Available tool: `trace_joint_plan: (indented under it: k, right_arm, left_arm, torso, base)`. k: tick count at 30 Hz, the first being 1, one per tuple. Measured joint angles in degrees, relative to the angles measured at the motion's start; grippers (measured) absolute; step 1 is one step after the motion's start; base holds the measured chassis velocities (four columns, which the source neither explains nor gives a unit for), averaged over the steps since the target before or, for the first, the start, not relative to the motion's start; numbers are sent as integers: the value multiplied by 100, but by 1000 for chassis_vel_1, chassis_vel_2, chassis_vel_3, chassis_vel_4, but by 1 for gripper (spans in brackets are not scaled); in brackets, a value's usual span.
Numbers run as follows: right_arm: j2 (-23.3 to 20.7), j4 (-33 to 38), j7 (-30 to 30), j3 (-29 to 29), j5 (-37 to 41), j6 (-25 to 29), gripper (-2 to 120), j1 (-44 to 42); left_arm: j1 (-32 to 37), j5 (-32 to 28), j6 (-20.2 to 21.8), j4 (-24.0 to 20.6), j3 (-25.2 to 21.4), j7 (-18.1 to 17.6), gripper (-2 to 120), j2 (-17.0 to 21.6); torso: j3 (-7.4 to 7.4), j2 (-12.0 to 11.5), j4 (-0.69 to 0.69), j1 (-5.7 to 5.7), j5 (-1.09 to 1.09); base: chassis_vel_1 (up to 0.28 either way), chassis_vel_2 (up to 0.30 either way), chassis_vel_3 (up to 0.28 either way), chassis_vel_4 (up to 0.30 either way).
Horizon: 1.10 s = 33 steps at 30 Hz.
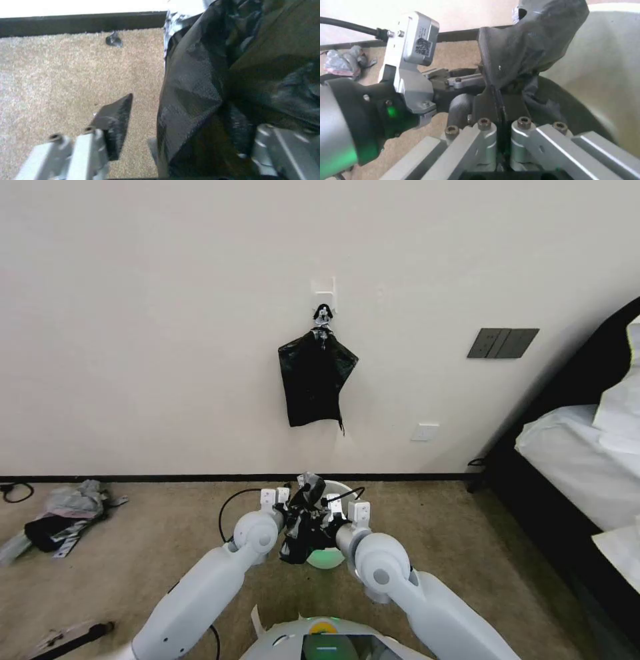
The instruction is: Place a trash bag onto the trash bin.
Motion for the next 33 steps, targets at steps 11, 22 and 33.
trace_joint_plan:
  k: [11,22,33]
  right_arm:
    - [-23,-1,-3,-6,-2,2,0,-8]
    - [-69,24,-23,29,-28,6,0,-71]
    - [-238,384,-172,375,-182,58,0,-260]
  left_arm:
    - [-42,-639,30,157,-23,-359,22,-75]
    - [77,-807,-267,188,-147,-432,0,-111]
    - [539,-666,-710,-427,-504,-139,0,141]
  torso:
    - [0,0,0,0,0]
    - [0,0,0,0,-1]
    - [0,0,0,0,0]
  base:
    - [0,0,0,0]
    - [0,0,0,0]
    - [0,0,0,0]
